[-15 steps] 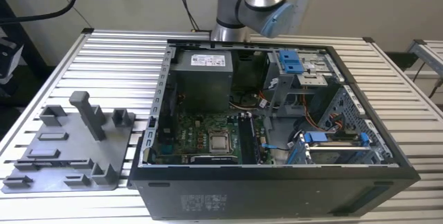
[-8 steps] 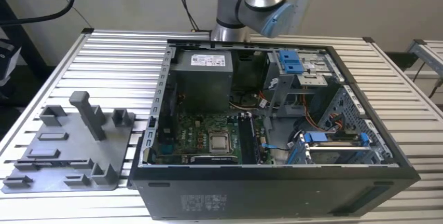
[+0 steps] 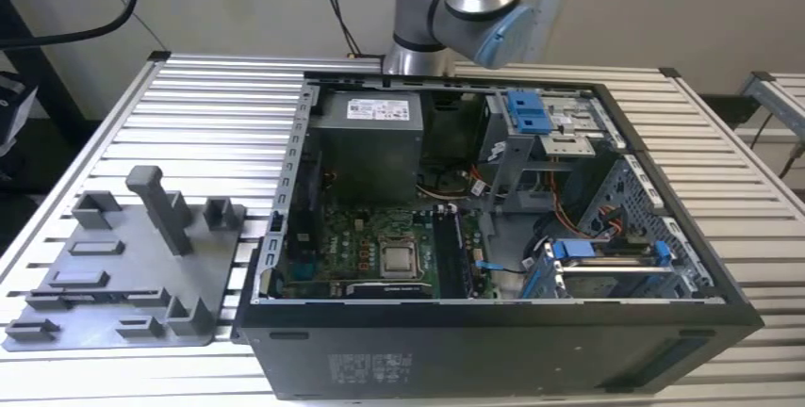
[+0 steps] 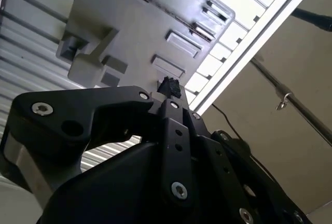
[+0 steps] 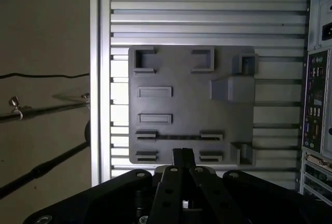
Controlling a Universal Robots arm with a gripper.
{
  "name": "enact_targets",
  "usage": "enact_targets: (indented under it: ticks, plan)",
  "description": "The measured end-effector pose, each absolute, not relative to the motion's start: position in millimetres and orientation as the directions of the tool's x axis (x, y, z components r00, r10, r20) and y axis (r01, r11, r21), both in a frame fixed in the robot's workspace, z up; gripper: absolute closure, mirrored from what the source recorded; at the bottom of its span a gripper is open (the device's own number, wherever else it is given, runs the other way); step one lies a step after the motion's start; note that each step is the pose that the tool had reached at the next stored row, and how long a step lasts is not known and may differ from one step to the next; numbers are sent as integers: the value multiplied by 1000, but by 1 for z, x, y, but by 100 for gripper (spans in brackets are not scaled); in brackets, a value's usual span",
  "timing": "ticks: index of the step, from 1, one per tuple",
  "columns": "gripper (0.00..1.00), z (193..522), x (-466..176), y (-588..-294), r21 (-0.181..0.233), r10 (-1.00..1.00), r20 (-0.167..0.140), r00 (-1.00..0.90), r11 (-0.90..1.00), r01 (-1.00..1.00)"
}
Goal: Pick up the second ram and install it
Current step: 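Pick up the second ram and move it above second insertion slot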
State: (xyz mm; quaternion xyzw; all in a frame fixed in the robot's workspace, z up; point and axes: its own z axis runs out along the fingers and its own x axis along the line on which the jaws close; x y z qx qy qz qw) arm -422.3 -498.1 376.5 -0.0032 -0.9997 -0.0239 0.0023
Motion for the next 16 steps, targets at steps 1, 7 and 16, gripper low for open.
enact_targets:
  ticks: [1,7,16]
  plan:
    - [89,376,-422,-498,48,6,5,-1000,999,7]
    - [89,376,-422,-498,49,6,5,-1000,999,7]
    - [89,376,-422,-498,48,-32,5,-999,998,-32]
